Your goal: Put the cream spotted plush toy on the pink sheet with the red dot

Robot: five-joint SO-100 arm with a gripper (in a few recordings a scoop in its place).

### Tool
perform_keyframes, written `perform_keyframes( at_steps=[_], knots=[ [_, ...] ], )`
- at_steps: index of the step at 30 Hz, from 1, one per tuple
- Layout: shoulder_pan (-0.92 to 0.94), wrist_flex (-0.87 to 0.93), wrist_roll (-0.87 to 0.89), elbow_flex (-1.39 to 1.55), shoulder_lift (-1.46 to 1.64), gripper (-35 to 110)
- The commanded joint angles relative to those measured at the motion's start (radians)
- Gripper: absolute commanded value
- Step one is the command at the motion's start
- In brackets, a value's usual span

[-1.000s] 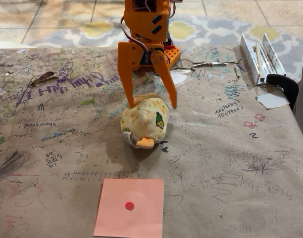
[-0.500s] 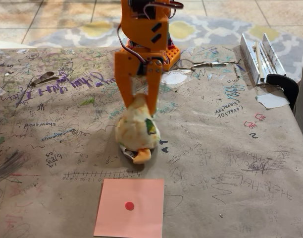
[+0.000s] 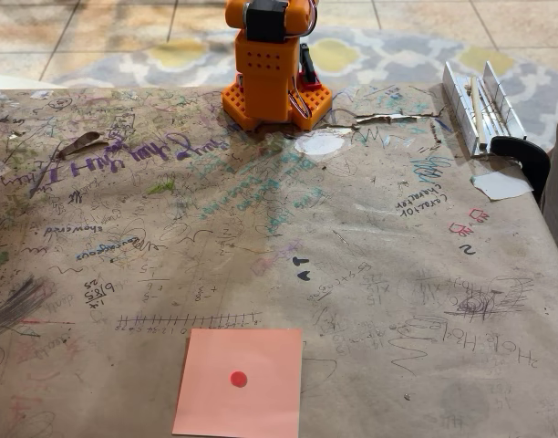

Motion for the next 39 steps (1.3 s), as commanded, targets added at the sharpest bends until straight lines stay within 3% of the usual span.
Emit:
perform_keyframes(
  at_steps=[1,11,22,30,39],
  knots=[
    [0.014,-0.169,-0.015,-0.130,0.121,0],
    [-0.078,-0.382,-0.126,-0.311,0.201,0],
    [-0.109,-0.270,-0.184,-0.673,0.201,0],
    [-0.147,-0.017,-0.107,-1.157,0.198,0],
    [-0.143,-0.041,-0.117,-1.175,0.196,0]
  ],
)
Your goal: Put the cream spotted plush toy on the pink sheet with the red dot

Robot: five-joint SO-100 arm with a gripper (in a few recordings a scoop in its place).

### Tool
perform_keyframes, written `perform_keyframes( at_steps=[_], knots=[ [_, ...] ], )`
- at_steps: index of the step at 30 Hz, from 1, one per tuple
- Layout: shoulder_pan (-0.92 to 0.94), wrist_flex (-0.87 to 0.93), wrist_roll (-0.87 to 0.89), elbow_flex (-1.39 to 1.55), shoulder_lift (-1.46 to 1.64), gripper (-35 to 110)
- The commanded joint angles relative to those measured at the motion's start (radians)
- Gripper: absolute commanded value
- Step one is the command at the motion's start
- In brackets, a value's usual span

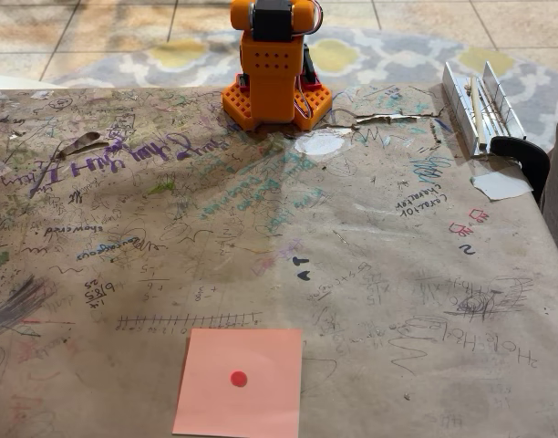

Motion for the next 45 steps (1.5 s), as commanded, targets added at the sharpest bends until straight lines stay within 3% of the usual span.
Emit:
perform_keyframes(
  at_steps=[1,6,9,12,14,18,20,45],
  knots=[
    [0.000,0.011,-0.018,0.080,-0.051,0],
    [0.005,-0.028,0.005,0.224,-0.055,0],
    [0.029,-0.129,0.012,0.511,-0.061,1],
    [0.005,-0.463,-0.236,1.034,-0.084,9],
    [-0.032,-0.575,-0.423,1.353,-0.100,15],
    [-0.018,-0.816,-0.551,1.894,-0.052,25],
    [-0.028,-0.882,-0.604,2.023,-0.051,25],
    [0.017,-1.011,-0.568,2.057,-0.051,26]
  ],
)
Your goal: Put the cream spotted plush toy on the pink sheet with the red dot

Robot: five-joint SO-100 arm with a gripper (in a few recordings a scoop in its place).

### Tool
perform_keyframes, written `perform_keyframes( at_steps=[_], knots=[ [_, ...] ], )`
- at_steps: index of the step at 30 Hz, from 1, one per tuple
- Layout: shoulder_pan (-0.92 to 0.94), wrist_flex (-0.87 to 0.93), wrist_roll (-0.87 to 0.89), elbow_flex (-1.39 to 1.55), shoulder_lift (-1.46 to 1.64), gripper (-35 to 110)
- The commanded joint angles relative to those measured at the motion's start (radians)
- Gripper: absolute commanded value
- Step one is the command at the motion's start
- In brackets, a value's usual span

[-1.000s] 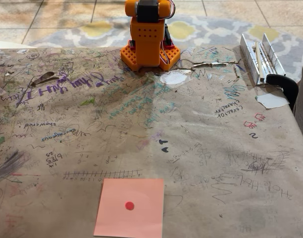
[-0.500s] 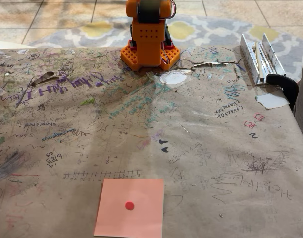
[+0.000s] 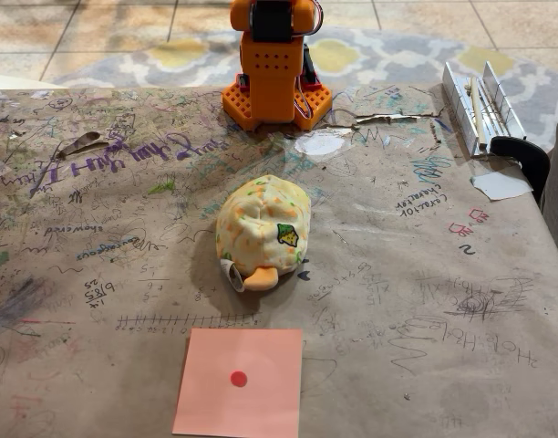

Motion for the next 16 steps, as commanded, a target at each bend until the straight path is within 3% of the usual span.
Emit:
perform_keyframes(
  at_steps=[1,9,11,13,16],
  knots=[
    [0.018,-0.034,-0.008,-0.038,0.003,26],
    [0.011,-0.054,0.011,-0.015,0.003,26],
    [0.006,-0.061,0.034,-0.011,0.005,18],
    [0.002,-0.054,0.123,0.003,0.005,0],
    [0.011,0.124,0.337,0.003,0.006,0]
  ],
)
